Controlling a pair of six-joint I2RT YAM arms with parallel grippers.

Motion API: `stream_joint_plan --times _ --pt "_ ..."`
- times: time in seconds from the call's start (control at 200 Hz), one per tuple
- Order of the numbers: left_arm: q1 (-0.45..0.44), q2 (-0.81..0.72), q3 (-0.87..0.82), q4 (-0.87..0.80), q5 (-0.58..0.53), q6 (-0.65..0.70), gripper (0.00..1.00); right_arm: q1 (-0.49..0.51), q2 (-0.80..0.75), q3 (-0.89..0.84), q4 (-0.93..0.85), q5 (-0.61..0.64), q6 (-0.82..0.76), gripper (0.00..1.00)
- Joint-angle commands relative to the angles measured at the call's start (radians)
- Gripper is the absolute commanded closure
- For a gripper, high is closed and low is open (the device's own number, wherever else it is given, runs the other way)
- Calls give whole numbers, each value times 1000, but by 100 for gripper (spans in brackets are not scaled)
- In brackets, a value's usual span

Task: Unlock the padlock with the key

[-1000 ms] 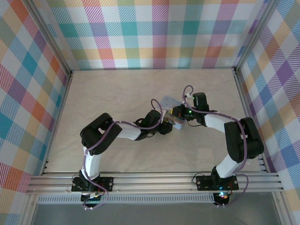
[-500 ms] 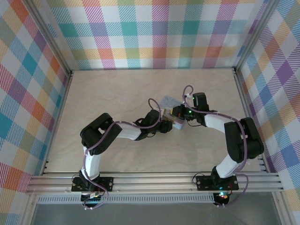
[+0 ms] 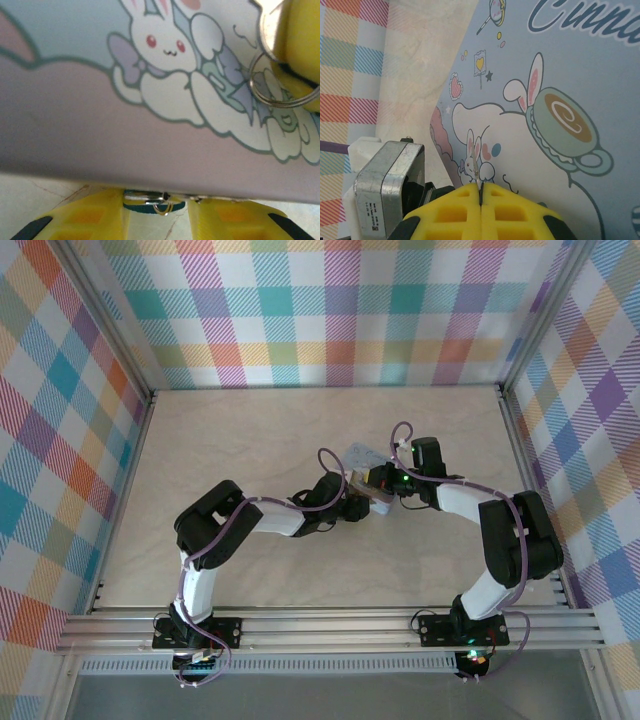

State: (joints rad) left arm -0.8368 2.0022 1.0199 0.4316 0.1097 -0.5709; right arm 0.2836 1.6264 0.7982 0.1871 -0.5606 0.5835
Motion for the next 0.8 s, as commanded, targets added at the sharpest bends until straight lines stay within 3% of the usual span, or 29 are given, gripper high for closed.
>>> stream_joint_plan --times 0.0,0.31,0.655,0.795 --pt "-6 32 32 -22 -53 -30 65 14 2 -35 -75 3 -12 100" --pt "-7 18 29 -28 -56 -46 71 22 -19 -37 -73 5 -9 100" --pt "-6 -23 1 -11 -12 -111 71 20 -175 -16 -130 47 -50 100" --pt "-5 -13 2 -14 -30 -117 71 22 -167 -8 -155 55 -59 100"
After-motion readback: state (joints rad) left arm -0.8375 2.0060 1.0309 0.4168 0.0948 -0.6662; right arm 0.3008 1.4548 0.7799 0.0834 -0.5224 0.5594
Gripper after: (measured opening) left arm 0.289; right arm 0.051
